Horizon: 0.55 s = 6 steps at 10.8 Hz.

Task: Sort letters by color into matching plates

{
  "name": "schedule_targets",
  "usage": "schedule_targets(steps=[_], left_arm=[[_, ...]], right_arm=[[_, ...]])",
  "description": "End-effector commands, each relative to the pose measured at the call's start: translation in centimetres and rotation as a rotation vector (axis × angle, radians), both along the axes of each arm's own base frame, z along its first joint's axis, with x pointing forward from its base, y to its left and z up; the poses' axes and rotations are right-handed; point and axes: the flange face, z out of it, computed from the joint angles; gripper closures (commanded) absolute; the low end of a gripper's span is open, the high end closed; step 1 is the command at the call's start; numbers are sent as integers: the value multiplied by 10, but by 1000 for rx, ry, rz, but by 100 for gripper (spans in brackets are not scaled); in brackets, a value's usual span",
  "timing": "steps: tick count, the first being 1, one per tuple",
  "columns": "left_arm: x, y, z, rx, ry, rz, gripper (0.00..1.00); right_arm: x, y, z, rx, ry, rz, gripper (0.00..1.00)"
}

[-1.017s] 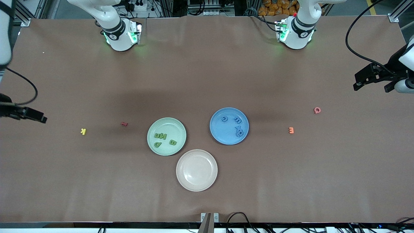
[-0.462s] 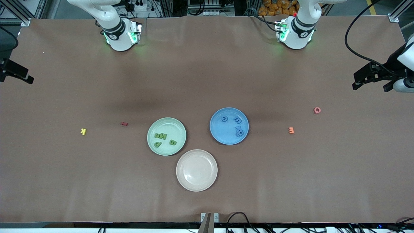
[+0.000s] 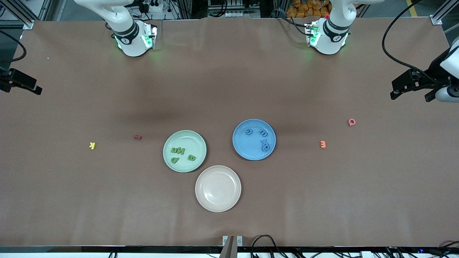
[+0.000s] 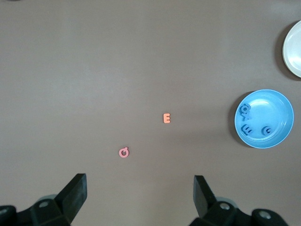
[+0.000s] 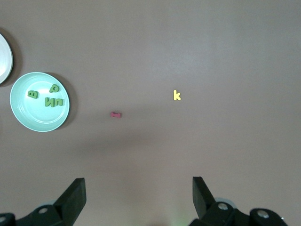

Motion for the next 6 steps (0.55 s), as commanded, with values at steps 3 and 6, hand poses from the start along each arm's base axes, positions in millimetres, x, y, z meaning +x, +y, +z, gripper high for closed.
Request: schedule_targets(steps=[3,6], left_arm=[[-3,-1,6,6,4,-9,0],[-2,0,5,8,4,-7,0]], right_arm=[[-7,2,13,-17,-27,-6,0],[-6,2,13,-18,-26,-6,0]])
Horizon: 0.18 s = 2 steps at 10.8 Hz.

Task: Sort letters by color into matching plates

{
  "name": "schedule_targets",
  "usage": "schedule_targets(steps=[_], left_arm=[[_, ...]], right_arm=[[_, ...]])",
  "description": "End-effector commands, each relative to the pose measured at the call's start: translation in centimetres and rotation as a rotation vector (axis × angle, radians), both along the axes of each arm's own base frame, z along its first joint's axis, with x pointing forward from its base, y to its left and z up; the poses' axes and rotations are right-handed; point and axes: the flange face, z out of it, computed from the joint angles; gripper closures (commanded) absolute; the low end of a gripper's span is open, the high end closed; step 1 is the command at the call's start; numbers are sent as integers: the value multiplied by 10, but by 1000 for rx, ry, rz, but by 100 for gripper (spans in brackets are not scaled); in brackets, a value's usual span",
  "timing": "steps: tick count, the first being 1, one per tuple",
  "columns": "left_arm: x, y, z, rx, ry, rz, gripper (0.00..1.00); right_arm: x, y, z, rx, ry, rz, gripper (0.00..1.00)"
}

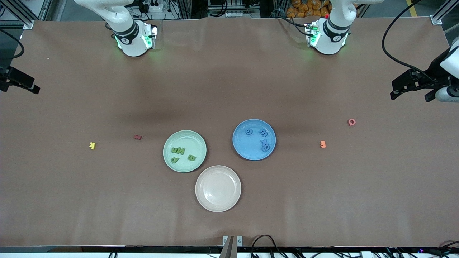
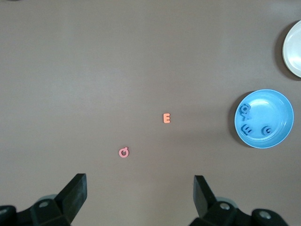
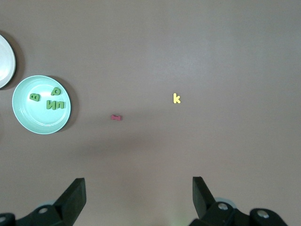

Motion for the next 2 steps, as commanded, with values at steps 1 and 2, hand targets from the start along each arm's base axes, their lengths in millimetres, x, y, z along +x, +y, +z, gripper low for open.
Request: schedule_targets(steps=[1,2], left_arm=[[-2,0,5,8,4,-7,0],[-2,0,5,8,4,-7,0]], right_arm=[[-4,2,6,-15,-9,-6,0],[-4,2,6,-15,-9,-6,0]])
